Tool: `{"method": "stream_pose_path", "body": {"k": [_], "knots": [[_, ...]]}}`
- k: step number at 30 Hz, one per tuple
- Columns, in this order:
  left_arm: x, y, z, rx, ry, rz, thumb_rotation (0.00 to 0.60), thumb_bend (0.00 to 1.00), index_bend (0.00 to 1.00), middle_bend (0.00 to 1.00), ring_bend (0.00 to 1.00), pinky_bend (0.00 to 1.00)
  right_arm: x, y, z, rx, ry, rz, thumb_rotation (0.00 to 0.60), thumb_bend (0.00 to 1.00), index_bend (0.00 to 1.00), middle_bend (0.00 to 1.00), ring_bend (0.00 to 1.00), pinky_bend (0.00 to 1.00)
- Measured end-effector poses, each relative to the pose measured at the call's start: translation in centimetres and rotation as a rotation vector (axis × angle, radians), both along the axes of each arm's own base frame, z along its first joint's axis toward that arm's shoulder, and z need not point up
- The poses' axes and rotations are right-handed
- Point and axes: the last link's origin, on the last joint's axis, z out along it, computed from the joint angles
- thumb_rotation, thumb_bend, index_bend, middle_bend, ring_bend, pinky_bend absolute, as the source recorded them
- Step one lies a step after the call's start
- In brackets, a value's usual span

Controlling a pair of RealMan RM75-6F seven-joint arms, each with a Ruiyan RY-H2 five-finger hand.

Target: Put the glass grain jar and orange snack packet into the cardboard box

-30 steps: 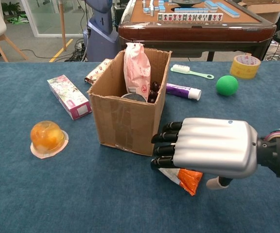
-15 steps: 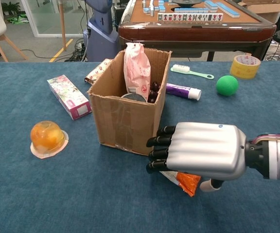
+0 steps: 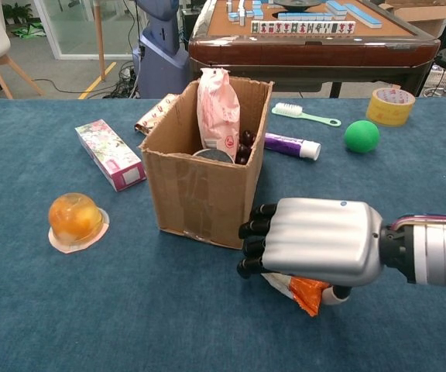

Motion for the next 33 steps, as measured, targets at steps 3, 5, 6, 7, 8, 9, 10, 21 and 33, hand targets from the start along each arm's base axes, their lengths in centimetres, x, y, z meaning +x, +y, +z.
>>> {"method": "stream_pose_path", "body": {"k": [3, 5, 6, 7, 8, 9, 10, 21, 33], "knots": [[0.0, 0.0, 0.0, 0.0, 0.004, 0.0, 0.6, 0.09, 0.39, 0.41, 0.28, 0.39, 0.0, 0.0, -0.1, 0.001, 0.004, -0.003, 0.6, 0.0, 0.32, 0.39, 0.22, 0.19], [0.0, 0.0, 0.0, 0.001, 0.006, 0.001, 0.6, 0.08, 0.39, 0.41, 0.28, 0.39, 0.0, 0.0, -0.1, 0.0, 0.004, -0.005, 0.6, 0.0, 0.33, 0.41, 0.24, 0.19], [0.0, 0.0, 0.0, 0.001, 0.005, 0.001, 0.6, 0.09, 0.39, 0.41, 0.28, 0.39, 0.0, 0.0, -0.1, 0.0, 0.003, -0.006, 0.6, 0.0, 0.34, 0.42, 0.25, 0.19], [0.0, 0.0, 0.0, 0.0, 0.005, 0.001, 0.6, 0.08, 0.39, 0.41, 0.28, 0.39, 0.0, 0.0, -0.1, 0.0, 0.003, -0.006, 0.6, 0.0, 0.35, 0.44, 0.27, 0.19], [-0.1, 0.0, 0.0, 0.001, 0.006, 0.001, 0.6, 0.09, 0.39, 0.41, 0.28, 0.39, -0.1, 0.0, -0.1, 0.0, 0.003, -0.006, 0.6, 0.0, 0.36, 0.45, 0.28, 0.19], [0.0, 0.0, 0.0, 0.0, 0.007, 0.001, 0.6, 0.09, 0.39, 0.41, 0.28, 0.39, -0.1, 0.0, 0.0, 0.0, 0.003, -0.007, 0.6, 0.0, 0.36, 0.46, 0.29, 0.19], [-0.1, 0.0, 0.0, 0.0, 0.008, 0.001, 0.6, 0.09, 0.39, 0.41, 0.28, 0.39, -0.1, 0.0, 0.0, -0.001, 0.002, -0.007, 0.6, 0.0, 0.38, 0.47, 0.3, 0.2], [0.1, -0.1, 0.0, -0.003, -0.004, -0.003, 0.6, 0.08, 0.39, 0.41, 0.28, 0.39, -0.1, 0.4, 0.9, -0.02, -0.036, -0.007, 0.6, 0.0, 0.51, 0.58, 0.43, 0.28], [0.1, 0.0, -0.3, -0.014, 0.001, -0.003, 0.6, 0.08, 0.39, 0.41, 0.28, 0.39, 2.1, 1.3, 4.6, -0.058, -0.191, 0.01, 0.6, 0.0, 0.51, 0.59, 0.43, 0.29]]}}
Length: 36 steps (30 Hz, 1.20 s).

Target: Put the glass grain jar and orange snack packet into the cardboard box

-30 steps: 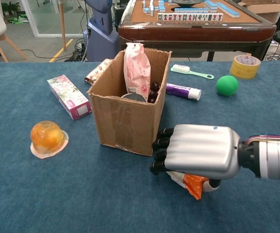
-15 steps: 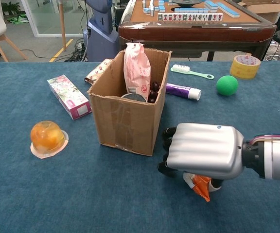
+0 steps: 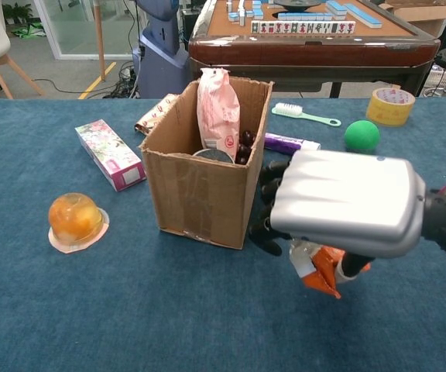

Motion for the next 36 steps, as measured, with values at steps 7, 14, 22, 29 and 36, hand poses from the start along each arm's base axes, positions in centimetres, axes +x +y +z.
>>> {"method": "stream_pose_path", "body": {"k": [7, 14, 22, 29, 36], "knots": [[0.0, 0.0, -0.1, -0.004, -0.001, 0.0, 0.6, 0.08, 0.39, 0.41, 0.28, 0.39, 3.7, -0.7, 2.8, -0.068, -0.181, 0.032, 0.6, 0.0, 0.52, 0.6, 0.44, 0.31], [0.0, -0.1, 0.0, -0.001, -0.006, -0.006, 0.6, 0.08, 0.39, 0.41, 0.28, 0.39, 6.6, -1.9, 4.3, -0.132, -0.318, 0.044, 0.6, 0.0, 0.52, 0.59, 0.44, 0.31], [0.1, -0.1, -0.1, -0.009, -0.01, -0.009, 0.6, 0.08, 0.39, 0.41, 0.28, 0.39, 8.9, -4.0, 4.8, -0.189, -0.446, -0.015, 0.6, 0.0, 0.52, 0.59, 0.44, 0.31], [0.1, -0.1, -0.2, -0.014, -0.011, -0.009, 0.6, 0.08, 0.39, 0.41, 0.28, 0.39, 10.2, -6.7, 3.9, -0.231, -0.532, -0.071, 0.6, 0.0, 0.52, 0.55, 0.44, 0.31], [0.1, -0.1, -0.1, -0.013, -0.018, -0.013, 0.6, 0.08, 0.39, 0.41, 0.28, 0.39, 11.0, -8.6, 2.5, -0.23, -0.574, -0.098, 0.6, 0.0, 0.52, 0.53, 0.42, 0.31]]}}
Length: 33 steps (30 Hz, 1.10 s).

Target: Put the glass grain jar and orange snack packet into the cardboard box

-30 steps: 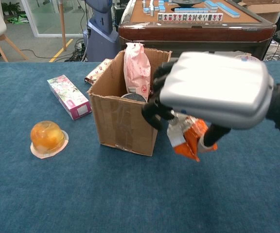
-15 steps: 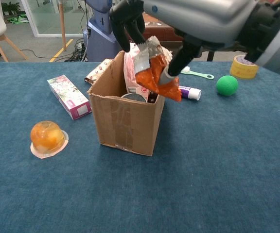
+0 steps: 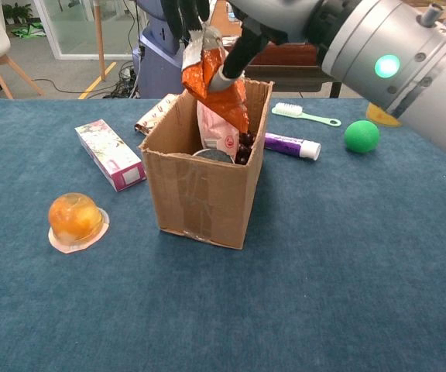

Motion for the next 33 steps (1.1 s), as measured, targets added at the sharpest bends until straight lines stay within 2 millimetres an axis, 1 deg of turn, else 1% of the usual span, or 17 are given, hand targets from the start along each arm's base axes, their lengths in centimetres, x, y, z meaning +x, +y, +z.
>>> {"method": "stream_pose_path", "body": {"k": [2, 4, 5, 7, 9, 10, 12, 15, 18, 24, 27, 30, 33], "knots": [[0.0, 0.0, 0.0, 0.0, -0.001, -0.001, 0.6, 0.08, 0.39, 0.41, 0.28, 0.39, 0.2, -0.4, -0.4, 0.005, -0.011, -0.003, 0.6, 0.0, 0.52, 0.51, 0.4, 0.31], [0.0, 0.0, 0.1, 0.002, -0.002, -0.002, 0.6, 0.08, 0.39, 0.41, 0.28, 0.39, 0.3, -0.8, -0.9, 0.013, -0.02, -0.009, 0.6, 0.0, 0.51, 0.47, 0.36, 0.31], [0.0, 0.0, 0.1, 0.002, -0.003, -0.002, 0.6, 0.08, 0.39, 0.41, 0.28, 0.39, 0.4, -1.0, -1.1, 0.017, -0.021, -0.014, 0.6, 0.0, 0.47, 0.43, 0.32, 0.31], [0.0, 0.0, 0.1, 0.004, -0.004, -0.002, 0.6, 0.08, 0.39, 0.41, 0.28, 0.39, 0.3, -1.3, -1.5, 0.028, -0.013, -0.031, 0.6, 0.0, 0.34, 0.34, 0.23, 0.29], [0.0, -0.1, 0.1, 0.004, -0.004, -0.002, 0.6, 0.08, 0.39, 0.41, 0.28, 0.39, 0.2, -1.5, -1.7, 0.04, -0.001, -0.048, 0.6, 0.0, 0.19, 0.25, 0.15, 0.22], [0.0, -0.1, 0.1, 0.004, -0.005, -0.003, 0.6, 0.08, 0.39, 0.41, 0.28, 0.39, 0.2, -1.6, -1.9, 0.05, 0.007, -0.059, 0.6, 0.0, 0.14, 0.22, 0.12, 0.19], [0.1, -0.1, 0.2, 0.006, -0.005, -0.004, 0.6, 0.08, 0.39, 0.41, 0.28, 0.39, 0.1, -1.6, -2.0, 0.063, 0.015, -0.068, 0.6, 0.0, 0.08, 0.18, 0.08, 0.16], [0.1, -0.1, 0.2, 0.006, -0.005, -0.005, 0.6, 0.08, 0.39, 0.41, 0.28, 0.39, 0.0, -1.4, -1.6, 0.067, 0.011, -0.068, 0.6, 0.0, 0.08, 0.17, 0.08, 0.16], [0.0, -0.1, 0.2, 0.004, -0.004, -0.004, 0.6, 0.08, 0.39, 0.41, 0.28, 0.39, -0.4, -1.1, -0.9, 0.054, 0.014, -0.065, 0.6, 0.0, 0.08, 0.17, 0.08, 0.16], [0.2, -0.1, 0.1, 0.005, -0.004, -0.011, 0.6, 0.08, 0.39, 0.41, 0.28, 0.39, -2.1, 0.2, 1.7, -0.015, 0.065, -0.079, 0.6, 0.0, 0.08, 0.17, 0.08, 0.16], [0.3, -0.1, 0.1, 0.006, -0.006, -0.022, 0.6, 0.08, 0.39, 0.41, 0.28, 0.39, -3.6, 1.2, 3.5, -0.045, 0.095, -0.104, 0.6, 0.0, 0.11, 0.18, 0.08, 0.16], [0.4, 0.0, 0.0, 0.005, -0.01, -0.041, 0.6, 0.08, 0.39, 0.41, 0.28, 0.39, -5.7, 2.1, 5.4, -0.073, 0.127, -0.152, 0.6, 0.0, 0.15, 0.19, 0.08, 0.16], [0.6, 0.0, -0.1, 0.003, -0.018, -0.062, 0.6, 0.08, 0.4, 0.41, 0.28, 0.39, -8.4, 3.1, 7.2, -0.105, 0.16, -0.225, 0.6, 0.0, 0.19, 0.19, 0.08, 0.16]]}}
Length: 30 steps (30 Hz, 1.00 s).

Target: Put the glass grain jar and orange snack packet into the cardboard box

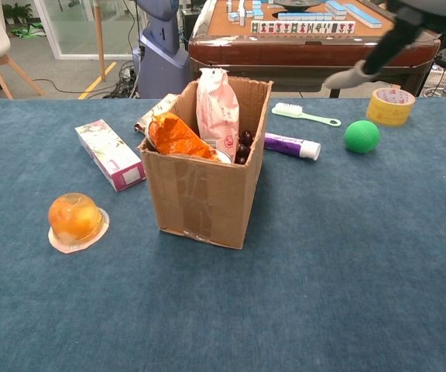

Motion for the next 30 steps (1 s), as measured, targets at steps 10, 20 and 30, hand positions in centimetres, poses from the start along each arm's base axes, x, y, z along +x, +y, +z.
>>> {"method": "stream_pose_path", "body": {"k": [10, 20, 30], "knots": [[0.9, -0.2, -1.0, -0.037, -0.009, -0.065, 0.6, 0.08, 0.4, 0.41, 0.28, 0.39, -9.9, 3.8, 3.4, -0.081, 0.022, -0.329, 0.6, 0.0, 0.21, 0.19, 0.08, 0.16], [1.2, -0.2, -1.4, -0.039, -0.036, -0.117, 0.6, 0.08, 0.4, 0.41, 0.28, 0.39, -15.9, 8.3, 5.2, -0.141, -0.041, -0.485, 0.6, 0.0, 0.21, 0.19, 0.08, 0.16], [1.0, 0.0, -1.4, -0.041, -0.044, -0.102, 0.6, 0.08, 0.4, 0.41, 0.28, 0.39, -19.5, 10.9, 6.6, -0.184, -0.111, -0.553, 0.6, 0.0, 0.21, 0.19, 0.08, 0.16]]}}
